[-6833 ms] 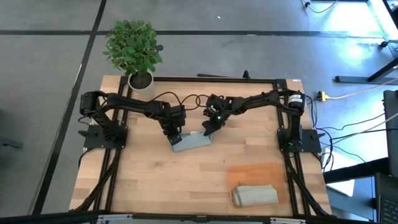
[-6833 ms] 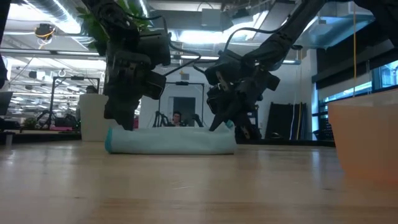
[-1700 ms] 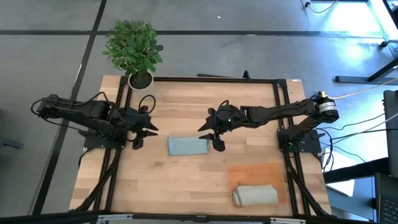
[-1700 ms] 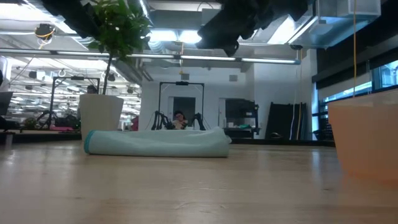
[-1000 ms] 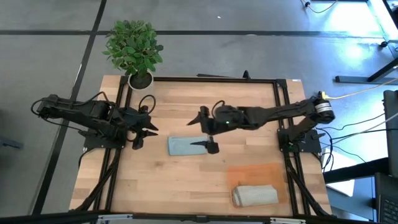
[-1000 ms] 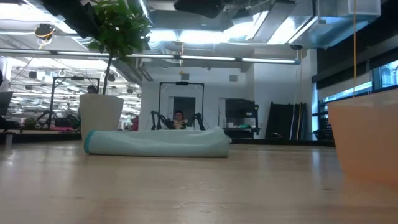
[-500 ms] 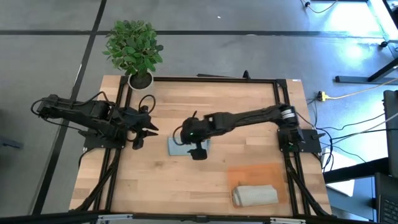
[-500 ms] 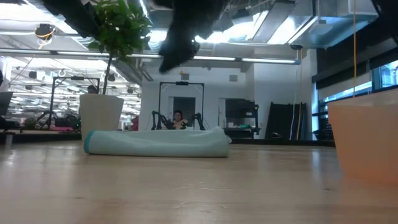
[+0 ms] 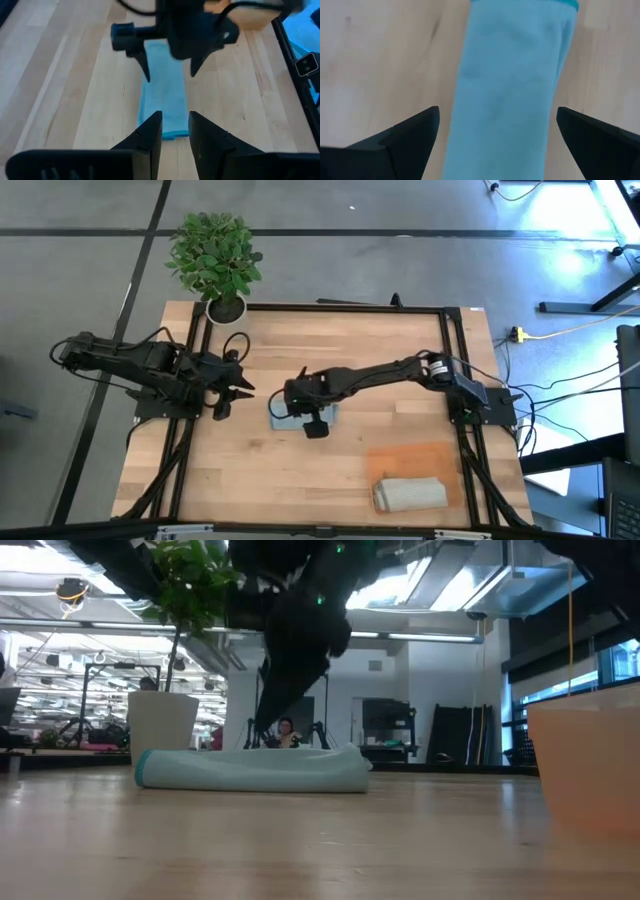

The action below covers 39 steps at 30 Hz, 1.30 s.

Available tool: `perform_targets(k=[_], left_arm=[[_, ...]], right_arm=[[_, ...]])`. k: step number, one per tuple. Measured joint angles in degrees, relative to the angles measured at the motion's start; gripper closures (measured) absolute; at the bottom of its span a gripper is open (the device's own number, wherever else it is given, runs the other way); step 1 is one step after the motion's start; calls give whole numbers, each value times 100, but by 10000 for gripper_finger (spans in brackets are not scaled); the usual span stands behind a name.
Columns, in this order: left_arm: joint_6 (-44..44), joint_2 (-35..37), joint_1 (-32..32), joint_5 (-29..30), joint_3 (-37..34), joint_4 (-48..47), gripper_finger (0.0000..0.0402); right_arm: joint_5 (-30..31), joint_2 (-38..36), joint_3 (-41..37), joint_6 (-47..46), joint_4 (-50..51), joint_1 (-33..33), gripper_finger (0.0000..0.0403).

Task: Roll microfiber towels into tight, uniform cylinder then place into a basket
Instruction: Put the rolled light blue microfiber towel into the orange bin

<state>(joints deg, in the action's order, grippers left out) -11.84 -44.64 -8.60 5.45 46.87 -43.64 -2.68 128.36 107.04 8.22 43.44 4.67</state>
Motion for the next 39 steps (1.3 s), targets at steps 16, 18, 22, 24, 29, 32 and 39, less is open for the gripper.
perform_targets(k=[16, 18, 22, 24, 29, 32, 39], left_arm=[[0, -2, 0, 0, 0, -2, 317], [0, -2, 0, -1, 0, -2, 317], [0, -2, 0, -2, 0, -2, 317], [1, -2, 0, 0, 0, -2, 317], [0, -2, 0, -2, 0, -2, 317], [1, -2, 0, 0, 0, -2, 317], [0, -2, 0, 0, 0, -2, 317]], right_arm=[[-579, 709, 22, -43, -279, -195, 3], [-574, 743, 26, -20, -385, -195, 3], [-465, 752, 26, -27, -408, -192, 3], [-443, 756, 24, 63, -400, -189, 3], [-446, 762, 18, 401, -391, -154, 3], [-424, 772, 15, 637, -380, -83, 3], [-166, 804, -20, 573, -298, 35, 12]])
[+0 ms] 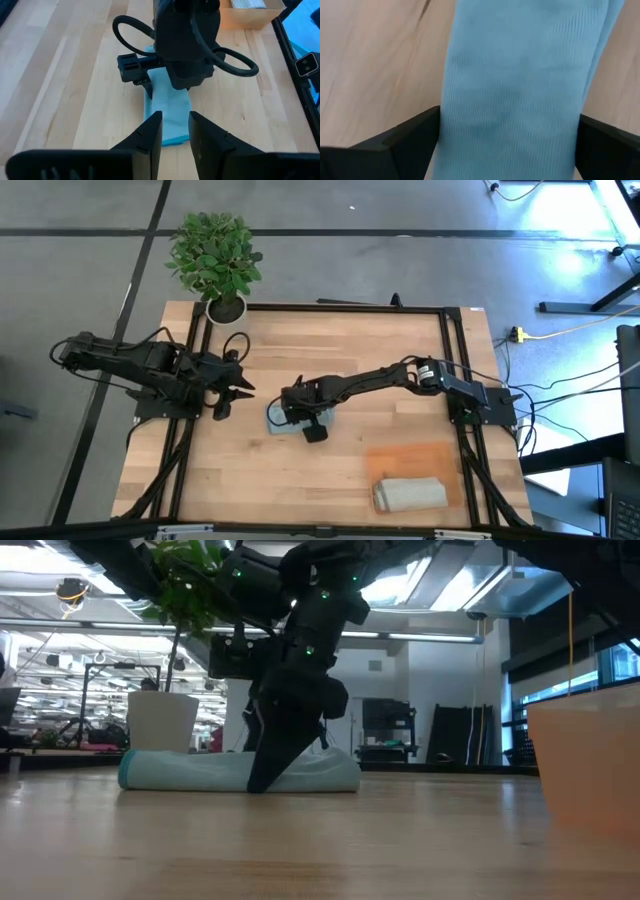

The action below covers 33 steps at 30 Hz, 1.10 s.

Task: Roll microfiber towels into tight, uniform cylinder then place into a basket
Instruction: Put the rolled light blue microfiber towel into the orange bin

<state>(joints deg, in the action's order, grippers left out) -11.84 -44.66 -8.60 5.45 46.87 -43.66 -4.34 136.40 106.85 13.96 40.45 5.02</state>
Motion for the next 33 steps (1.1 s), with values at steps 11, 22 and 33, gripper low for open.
perform_targets(k=[11, 22, 33], left_arm=[[0, 0, -2, -2, 0, 0, 317], [0, 0, -2, 0, 0, 0, 317], [-22, 0, 0, -17, 0, 9, 317]], right_arm=[[-55, -2, -13, -171, 32, 9, 118], [-55, -2, -15, -472, -7, 2, 208], [-162, 71, 631, -1093, 800, 13, 247]])
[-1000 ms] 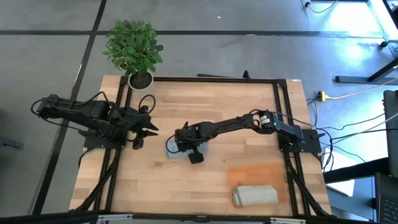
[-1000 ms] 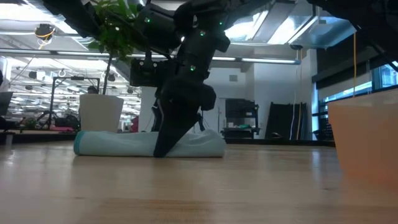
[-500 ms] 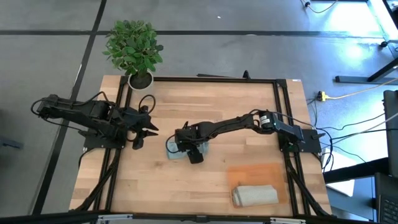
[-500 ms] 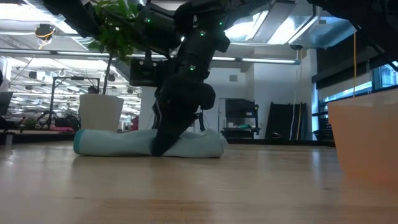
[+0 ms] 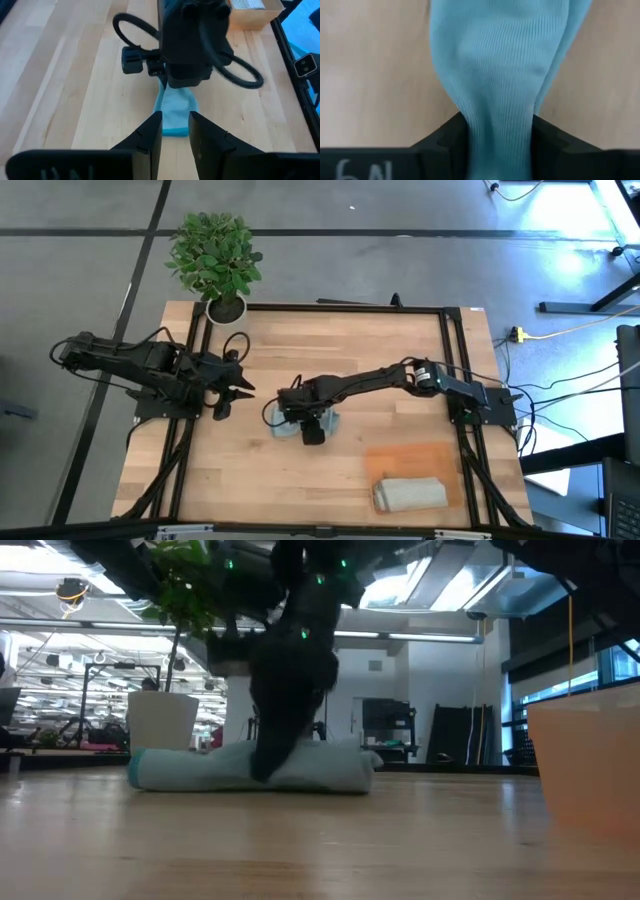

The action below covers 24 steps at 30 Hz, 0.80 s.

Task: Roll microfiber towels into tight, uniform cylinder then place into a basket
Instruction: Put the rolled light blue microfiber towel into the orange bin

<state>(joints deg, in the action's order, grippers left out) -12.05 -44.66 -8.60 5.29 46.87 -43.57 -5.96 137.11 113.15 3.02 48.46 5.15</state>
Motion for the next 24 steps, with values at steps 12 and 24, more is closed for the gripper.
perform_targets(k=[12, 24], left_arm=[[-18, 2, -22, -452, 0, 72, 317], [-292, 20, -22, -630, 0, 82, 317]], right_arm=[[133, -17, 1200, -68, 1109, -4, 284], [398, -143, 1297, 220, 1542, -7, 370]])
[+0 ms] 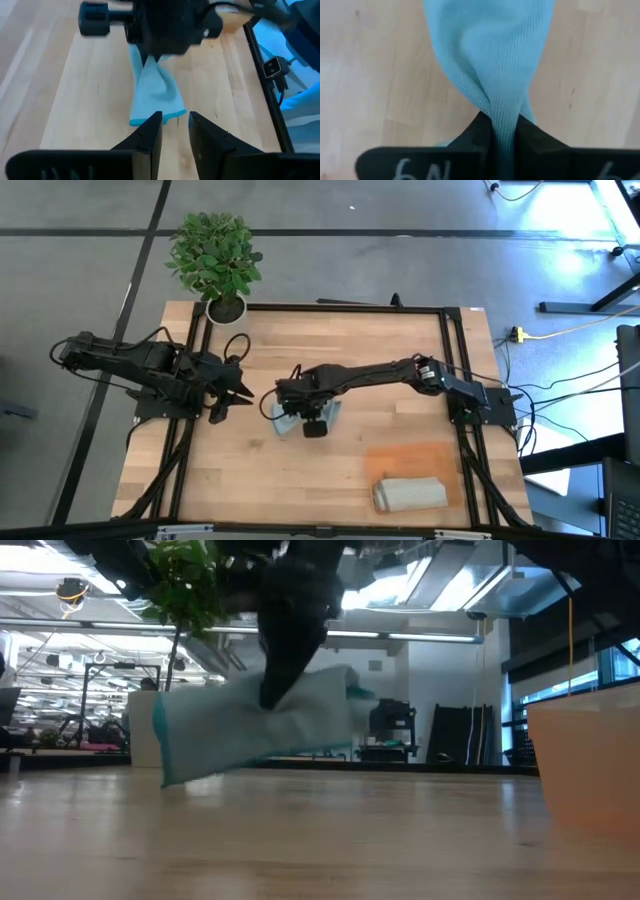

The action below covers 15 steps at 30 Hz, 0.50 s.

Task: Roll microfiber towels into tight, uniform cylinder then place into a basket
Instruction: Put the rolled light blue microfiber towel into the orange bin

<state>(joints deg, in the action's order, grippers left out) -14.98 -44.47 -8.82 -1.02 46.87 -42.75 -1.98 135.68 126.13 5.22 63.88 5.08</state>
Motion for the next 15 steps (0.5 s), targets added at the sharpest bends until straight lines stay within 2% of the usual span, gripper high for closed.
perform_targets(k=[9, 15], left_arm=[[-7, -2, -4, -36, 0, 172, 317], [32, -33, -29, -405, 0, 773, 317]], right_arm=[[303, -724, 13, 108, 409, -13, 370], [410, -1190, -109, 24, 1075, 92, 370]])
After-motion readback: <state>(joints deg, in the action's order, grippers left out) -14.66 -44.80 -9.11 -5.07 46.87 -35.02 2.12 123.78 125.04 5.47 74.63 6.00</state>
